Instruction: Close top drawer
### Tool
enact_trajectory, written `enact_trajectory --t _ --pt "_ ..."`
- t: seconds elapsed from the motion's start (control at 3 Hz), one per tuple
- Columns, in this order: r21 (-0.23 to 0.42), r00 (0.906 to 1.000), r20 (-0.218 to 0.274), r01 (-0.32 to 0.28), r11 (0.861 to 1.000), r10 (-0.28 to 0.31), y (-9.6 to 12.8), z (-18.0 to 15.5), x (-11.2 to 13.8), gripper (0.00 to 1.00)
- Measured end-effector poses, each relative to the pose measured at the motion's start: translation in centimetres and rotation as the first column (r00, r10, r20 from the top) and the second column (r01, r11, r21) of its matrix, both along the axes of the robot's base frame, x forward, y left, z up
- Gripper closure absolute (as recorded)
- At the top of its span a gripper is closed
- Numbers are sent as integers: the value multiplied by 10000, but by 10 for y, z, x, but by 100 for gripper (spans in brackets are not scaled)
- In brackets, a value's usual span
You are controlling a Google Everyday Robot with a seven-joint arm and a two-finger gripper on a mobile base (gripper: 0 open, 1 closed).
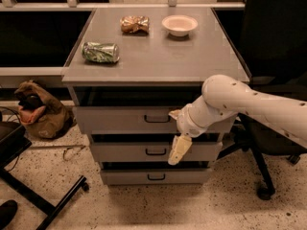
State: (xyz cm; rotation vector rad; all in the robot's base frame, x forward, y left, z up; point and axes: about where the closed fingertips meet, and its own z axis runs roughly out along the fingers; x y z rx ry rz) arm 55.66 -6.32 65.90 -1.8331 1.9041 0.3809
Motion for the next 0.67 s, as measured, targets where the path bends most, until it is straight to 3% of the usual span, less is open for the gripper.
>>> enact_trajectory --t 0.67 --pt "-37 9997 227 15 10000 -15 1 -2 18 0"
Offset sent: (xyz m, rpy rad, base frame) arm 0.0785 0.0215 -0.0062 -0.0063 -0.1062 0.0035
